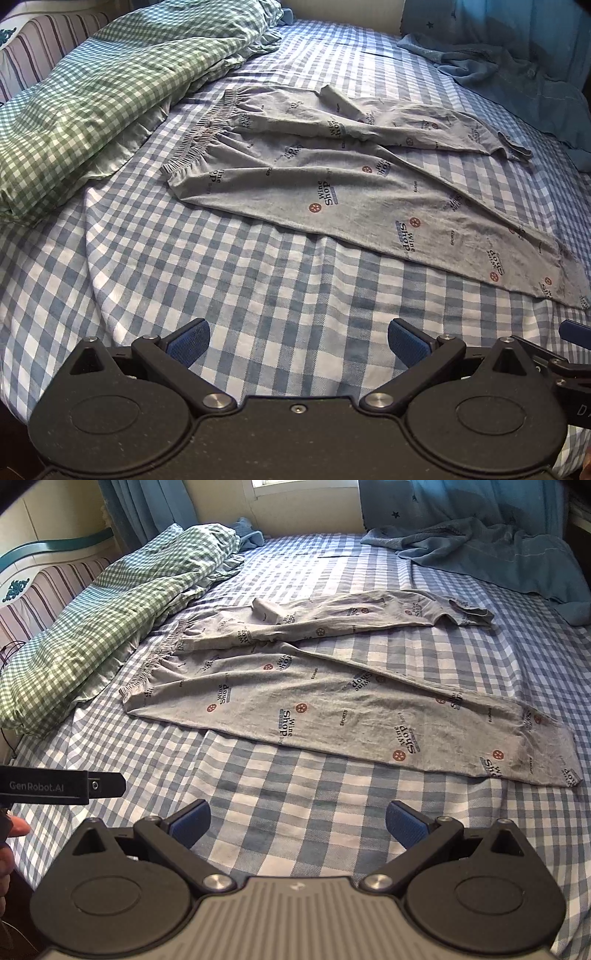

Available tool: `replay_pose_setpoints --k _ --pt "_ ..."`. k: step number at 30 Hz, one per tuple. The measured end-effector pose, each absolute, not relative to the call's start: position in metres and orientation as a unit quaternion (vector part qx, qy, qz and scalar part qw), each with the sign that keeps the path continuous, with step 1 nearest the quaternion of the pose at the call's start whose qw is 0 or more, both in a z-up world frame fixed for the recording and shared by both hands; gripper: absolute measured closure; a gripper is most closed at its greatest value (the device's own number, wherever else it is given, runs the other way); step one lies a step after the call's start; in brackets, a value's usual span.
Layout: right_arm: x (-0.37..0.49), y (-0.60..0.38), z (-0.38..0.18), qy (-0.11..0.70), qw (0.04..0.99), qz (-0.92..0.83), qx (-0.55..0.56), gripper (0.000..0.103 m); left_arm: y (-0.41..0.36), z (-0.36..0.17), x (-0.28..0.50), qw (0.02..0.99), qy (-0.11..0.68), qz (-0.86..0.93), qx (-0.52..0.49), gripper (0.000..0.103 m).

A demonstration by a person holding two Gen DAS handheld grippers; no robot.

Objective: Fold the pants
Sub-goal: 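Move both grippers toward the grey pants on the bed, then close the left gripper on the waistband while the right gripper grasps the other waistband corner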

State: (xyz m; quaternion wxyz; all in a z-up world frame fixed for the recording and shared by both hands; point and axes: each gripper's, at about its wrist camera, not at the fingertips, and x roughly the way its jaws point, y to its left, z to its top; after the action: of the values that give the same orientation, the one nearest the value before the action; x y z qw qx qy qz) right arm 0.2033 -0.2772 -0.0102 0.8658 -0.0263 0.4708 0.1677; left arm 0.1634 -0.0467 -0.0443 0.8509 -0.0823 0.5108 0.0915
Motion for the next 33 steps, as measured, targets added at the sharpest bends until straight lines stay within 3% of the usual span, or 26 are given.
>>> replay_pose_setpoints --k 17,33 --pt "0.222 -0.224 -0.005 0.457 0.884 0.099 0.006 0.000 0.024 -0.048 0.221 0.856 0.514 0.028 -0.042 0.001" --pt "0.264 -0.138 -0.017 0.456 0.882 0.118 0.002 0.000 0.149 -0.056 0.306 0.881 0.473 0.012 -0.019 0.001"
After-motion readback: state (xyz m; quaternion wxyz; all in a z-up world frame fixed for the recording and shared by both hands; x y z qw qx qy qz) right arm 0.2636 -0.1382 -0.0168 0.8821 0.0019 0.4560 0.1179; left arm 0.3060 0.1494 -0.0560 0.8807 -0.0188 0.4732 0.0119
